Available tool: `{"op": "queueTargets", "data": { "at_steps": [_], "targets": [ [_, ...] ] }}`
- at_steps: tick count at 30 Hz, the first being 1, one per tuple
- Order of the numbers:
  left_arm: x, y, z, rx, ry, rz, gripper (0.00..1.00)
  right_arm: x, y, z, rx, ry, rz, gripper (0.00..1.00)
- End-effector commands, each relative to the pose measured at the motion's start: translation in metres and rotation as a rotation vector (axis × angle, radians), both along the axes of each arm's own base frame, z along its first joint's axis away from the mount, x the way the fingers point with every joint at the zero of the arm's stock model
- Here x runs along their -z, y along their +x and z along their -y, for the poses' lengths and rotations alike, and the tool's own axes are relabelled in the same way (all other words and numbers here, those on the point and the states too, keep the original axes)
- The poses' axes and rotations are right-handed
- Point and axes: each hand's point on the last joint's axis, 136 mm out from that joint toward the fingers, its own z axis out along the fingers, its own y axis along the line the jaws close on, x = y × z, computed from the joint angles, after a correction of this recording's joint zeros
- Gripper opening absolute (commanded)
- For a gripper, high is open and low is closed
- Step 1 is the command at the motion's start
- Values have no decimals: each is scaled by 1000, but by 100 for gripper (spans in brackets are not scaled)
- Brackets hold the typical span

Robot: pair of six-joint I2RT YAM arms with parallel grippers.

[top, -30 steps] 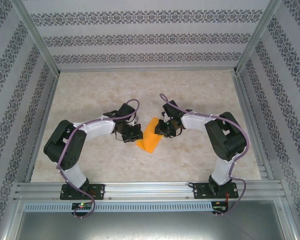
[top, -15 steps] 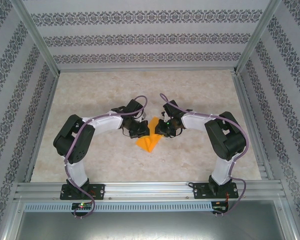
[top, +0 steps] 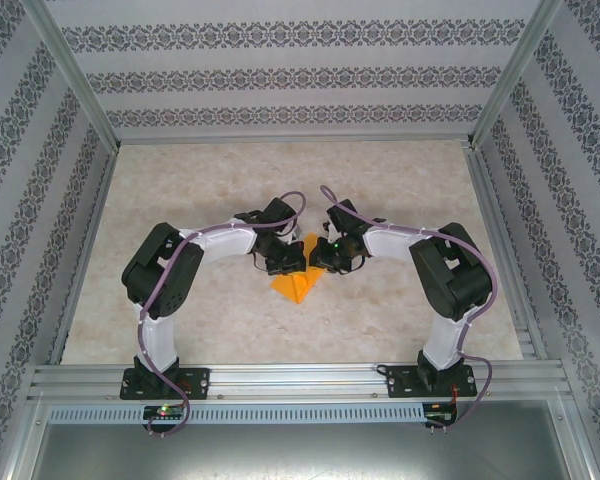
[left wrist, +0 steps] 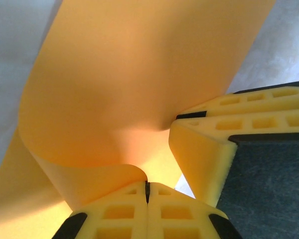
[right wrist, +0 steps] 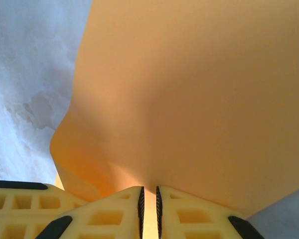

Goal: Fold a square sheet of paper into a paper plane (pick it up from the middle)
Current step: Fold the triangle a second time at the center of the table.

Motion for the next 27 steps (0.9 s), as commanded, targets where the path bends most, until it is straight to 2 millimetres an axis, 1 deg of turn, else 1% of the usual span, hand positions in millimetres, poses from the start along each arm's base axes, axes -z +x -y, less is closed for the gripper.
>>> {"op": "queueTargets", "data": {
  "at_steps": [1,8,12,15,19,21,23,27],
  "targets": [
    [3,-6,6,42,9,-13,0,9,-3,3,-11,1,-18,17],
    [5,-4,11,51,-1,-9,0,12,-4,3,-10,5,-28,17],
    [10,-5,12,53,-2,-19,0,13,-3,2,0,19,-32,17],
    [16,-6,11,52,9,-22,0,9,-2,4,8,27,-25,17],
    [24,-8,7,57,27,-34,0,-3,4,17,36,5,9,17],
    [25,-9,7,59,28,-34,0,-5,7,24,48,-6,15,17],
    [24,-8,8,57,25,-31,0,-3,9,30,51,-20,11,17],
    [21,-6,9,59,21,-27,0,1,14,32,43,-39,8,16]
  ]
}}
